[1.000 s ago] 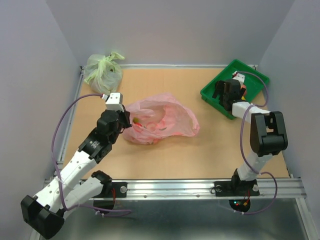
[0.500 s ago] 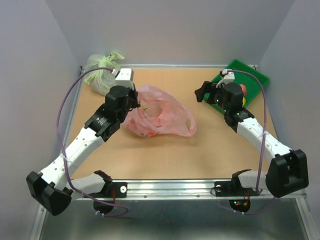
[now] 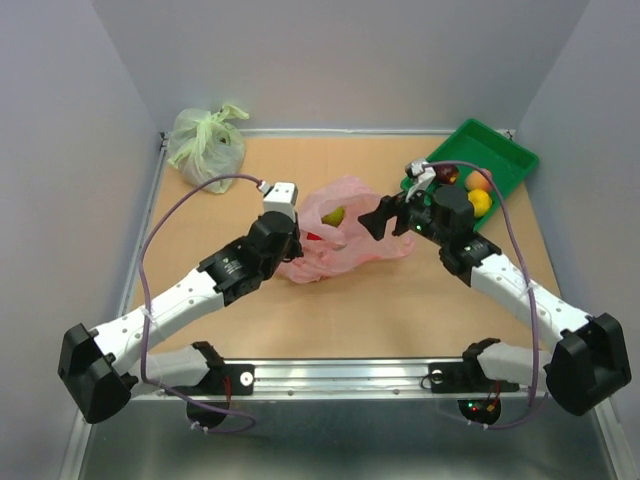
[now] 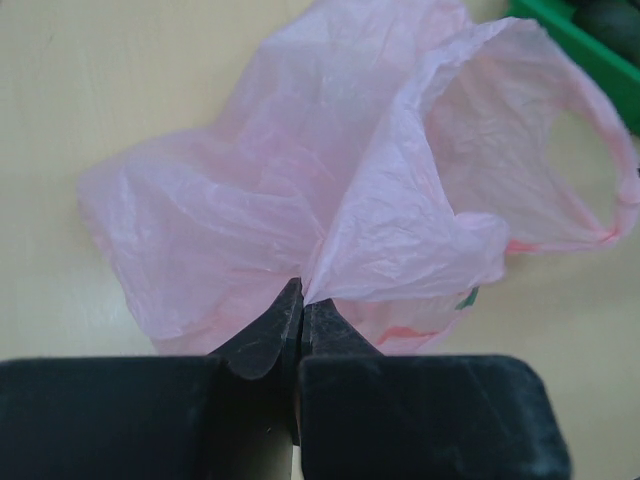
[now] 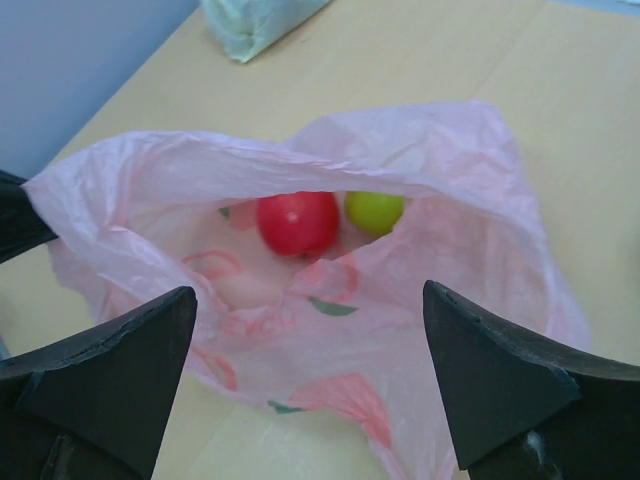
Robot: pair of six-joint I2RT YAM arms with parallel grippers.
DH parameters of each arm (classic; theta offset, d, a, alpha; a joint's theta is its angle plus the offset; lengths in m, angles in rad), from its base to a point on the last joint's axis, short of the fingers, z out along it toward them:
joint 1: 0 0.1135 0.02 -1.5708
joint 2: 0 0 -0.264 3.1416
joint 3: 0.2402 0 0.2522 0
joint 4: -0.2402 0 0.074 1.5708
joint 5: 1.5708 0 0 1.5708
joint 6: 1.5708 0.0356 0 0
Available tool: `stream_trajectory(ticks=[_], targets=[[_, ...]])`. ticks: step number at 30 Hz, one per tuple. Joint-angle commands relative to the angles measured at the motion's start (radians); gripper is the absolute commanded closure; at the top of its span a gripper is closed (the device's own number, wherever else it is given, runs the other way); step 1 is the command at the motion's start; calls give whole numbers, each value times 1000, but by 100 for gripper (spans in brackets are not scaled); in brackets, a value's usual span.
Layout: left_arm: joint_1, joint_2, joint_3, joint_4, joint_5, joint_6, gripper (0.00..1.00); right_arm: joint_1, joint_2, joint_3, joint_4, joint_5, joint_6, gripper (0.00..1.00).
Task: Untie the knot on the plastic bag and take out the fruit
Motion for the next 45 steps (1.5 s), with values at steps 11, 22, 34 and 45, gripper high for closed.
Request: stream_trajectory(ticks=[11, 22, 34, 45], targets=[[15, -209, -192, 51, -165, -256, 100, 173, 240, 53, -12, -24, -86, 13], [21, -240, -124, 74, -82, -221, 100, 181, 507, 154, 265, -65, -11, 13], [21, -229, -100, 78, -29, -183, 100, 260, 746, 285, 495, -95, -23, 0], [21, -237, -201, 120, 72, -244, 100, 312, 921, 391, 583, -15, 12, 0]])
